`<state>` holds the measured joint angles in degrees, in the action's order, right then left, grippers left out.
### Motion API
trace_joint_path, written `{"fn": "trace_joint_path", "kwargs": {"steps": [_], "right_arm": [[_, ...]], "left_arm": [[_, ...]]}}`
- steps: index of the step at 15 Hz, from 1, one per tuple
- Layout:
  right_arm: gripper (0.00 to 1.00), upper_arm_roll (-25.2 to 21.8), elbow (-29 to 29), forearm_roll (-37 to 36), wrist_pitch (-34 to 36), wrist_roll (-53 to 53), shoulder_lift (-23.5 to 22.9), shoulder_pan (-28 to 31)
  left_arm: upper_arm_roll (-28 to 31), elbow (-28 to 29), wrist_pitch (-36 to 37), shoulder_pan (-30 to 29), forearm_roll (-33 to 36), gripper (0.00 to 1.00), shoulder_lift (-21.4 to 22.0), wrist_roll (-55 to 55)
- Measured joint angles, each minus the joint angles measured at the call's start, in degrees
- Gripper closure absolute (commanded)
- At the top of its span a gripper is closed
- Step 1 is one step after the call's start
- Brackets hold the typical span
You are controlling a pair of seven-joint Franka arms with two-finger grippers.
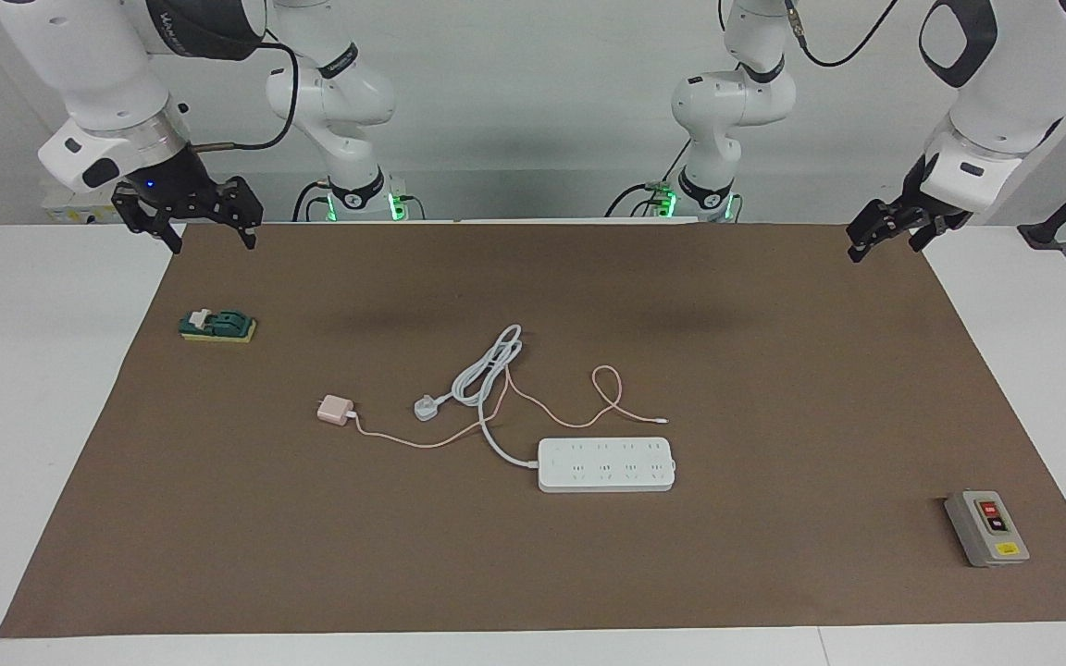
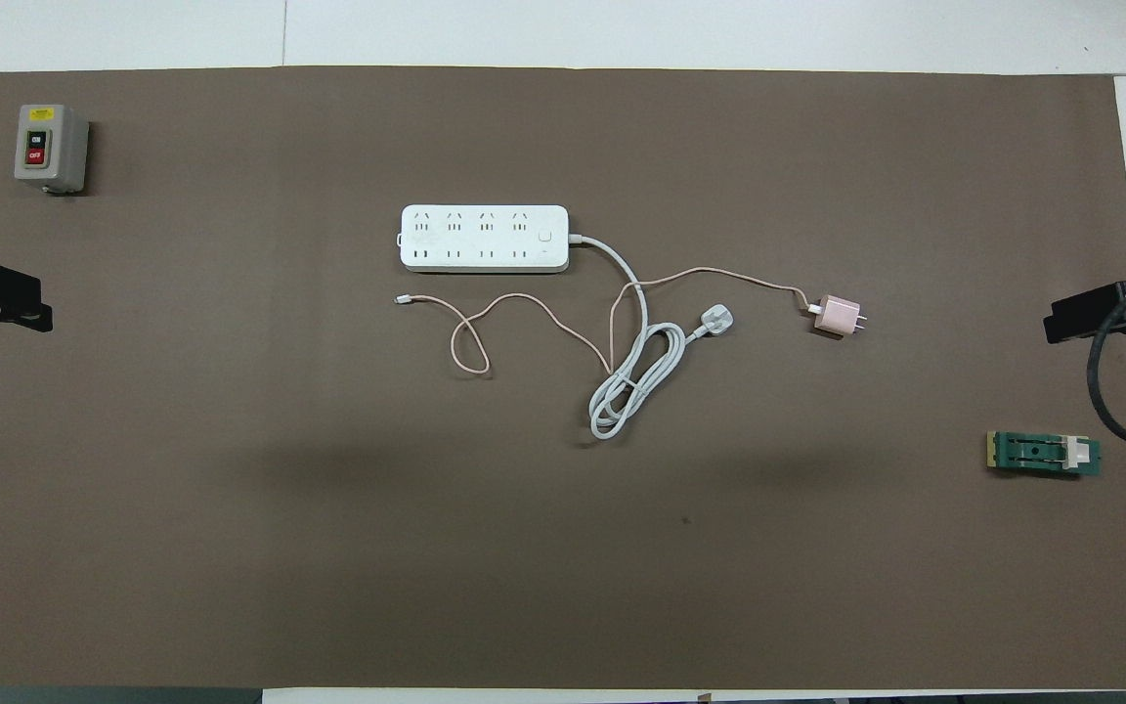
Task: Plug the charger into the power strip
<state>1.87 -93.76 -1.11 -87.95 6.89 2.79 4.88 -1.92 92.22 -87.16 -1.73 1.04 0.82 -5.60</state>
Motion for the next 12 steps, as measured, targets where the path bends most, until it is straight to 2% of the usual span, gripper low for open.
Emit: {"fn": "trace_joint_path", "kwargs": {"steps": [12], "right_arm": [[0.0, -0.19, -0.1, 0.0, 0.0, -0.11, -0.02, 0.77]], "left_arm": [[0.0, 0.0, 0.0, 0.0, 0.0, 0.0, 0.0, 0.0]]}}
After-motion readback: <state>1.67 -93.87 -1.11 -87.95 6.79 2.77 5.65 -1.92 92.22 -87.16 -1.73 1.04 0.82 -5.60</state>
